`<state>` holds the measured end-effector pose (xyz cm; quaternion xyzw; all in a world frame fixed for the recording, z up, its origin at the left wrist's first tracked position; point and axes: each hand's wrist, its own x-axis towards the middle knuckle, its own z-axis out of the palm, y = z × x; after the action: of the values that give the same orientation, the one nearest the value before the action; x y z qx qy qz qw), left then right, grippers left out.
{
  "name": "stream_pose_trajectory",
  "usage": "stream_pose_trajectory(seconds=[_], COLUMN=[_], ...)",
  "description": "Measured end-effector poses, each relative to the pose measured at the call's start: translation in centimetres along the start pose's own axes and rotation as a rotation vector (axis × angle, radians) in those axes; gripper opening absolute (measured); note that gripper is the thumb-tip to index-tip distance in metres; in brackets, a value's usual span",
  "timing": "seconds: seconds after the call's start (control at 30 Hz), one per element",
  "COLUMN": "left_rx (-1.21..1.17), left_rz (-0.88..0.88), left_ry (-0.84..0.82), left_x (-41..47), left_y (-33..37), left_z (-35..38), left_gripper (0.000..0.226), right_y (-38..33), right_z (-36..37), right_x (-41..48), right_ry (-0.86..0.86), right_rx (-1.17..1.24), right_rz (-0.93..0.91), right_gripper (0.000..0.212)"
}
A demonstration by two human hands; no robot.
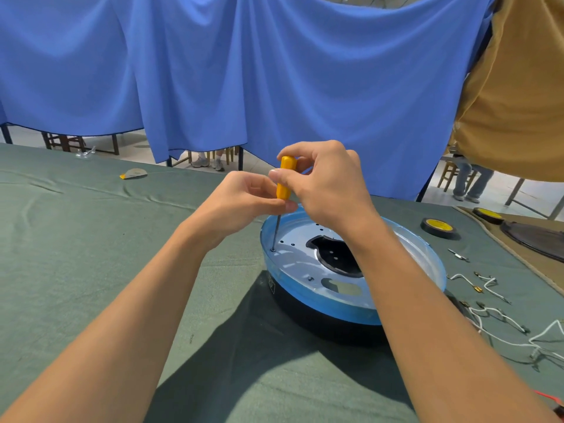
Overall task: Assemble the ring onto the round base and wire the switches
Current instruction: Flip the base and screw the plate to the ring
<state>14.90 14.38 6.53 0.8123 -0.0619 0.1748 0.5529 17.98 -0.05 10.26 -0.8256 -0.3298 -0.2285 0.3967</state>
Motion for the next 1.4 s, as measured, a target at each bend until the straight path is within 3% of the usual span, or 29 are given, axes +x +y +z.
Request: stream_pose_trajectory(seconds=[0.17,0.27,0.37,0.47,0.57,0.67,0.73,0.83,1.0,1.1,1.23,1.4], left_rx=[-0.035,-0.031,-0.006,-0.003,-0.02,-0.05,-0.064,-0.069,-0.025,-0.004,-0.007,-0.005], left_rz=[0.011,-0.006,-0.002,-0.008,-0.009,-0.053,-0.051,-0.026,-0.044,-0.061,-0.018,-0.026], left_ry=[-0.051,-0.13,-0.057,0.002,-0.045,-0.138,-0.095,0.002,-0.078,-0.122,-0.002,-0.033], left_x=[-0.1,-0.3,0.0,0.0,-0.2,-0.4,-0.3,-0.1,-0.2,-0.2,0.0,-0.2], left_y=[-0.1,-0.1,-0.4,-0.4,-0.2,-0.3,-0.6,-0.7,-0.4,-0.3,-0.1,0.3], left_z=[-0.3,-0.4,0.0,0.3,-0.3,-0.4,0.0,0.5,-0.3,-0.2,0.2,-0.3], left_gripper=[0.014,0.022,0.008,0.016,0.027,0.03,0.024,0.012,0.014,0.014,0.008,0.01], right_y=[-0.2,-0.2,-0.1,0.1,0.0,0.3,0.3,0.3,-0.1,0.1,0.0,-0.1], right_z=[0.0,0.2,0.5,0.4,0.1,0.3,0.6,0.7,-0.4,-0.4,0.0,-0.4], right_x=[-0.1,0.1,-0.1,0.0,0.1,0.2,-0.1,-0.2,0.1,0.2,0.1,0.2], right_ry=[-0.096,-0.031,0.048,0.015,-0.112,-0.044,0.03,0.064,-0.077,-0.027,0.051,-0.096], right_rx=[0.071,0.066,0.001,-0.052,0.046,0.037,-0.036,-0.089,0.05,0.0,-0.054,-0.015], right_rz=[-0.006,-0.013,-0.018,-0.011,0.005,0.016,0.011,0.011,-0.01,-0.014,-0.006,-0.046], right_gripper=[0.025,0.021,0.017,0.027,0.036,0.024,0.014,0.02,0.025,0.021,0.02,0.029])
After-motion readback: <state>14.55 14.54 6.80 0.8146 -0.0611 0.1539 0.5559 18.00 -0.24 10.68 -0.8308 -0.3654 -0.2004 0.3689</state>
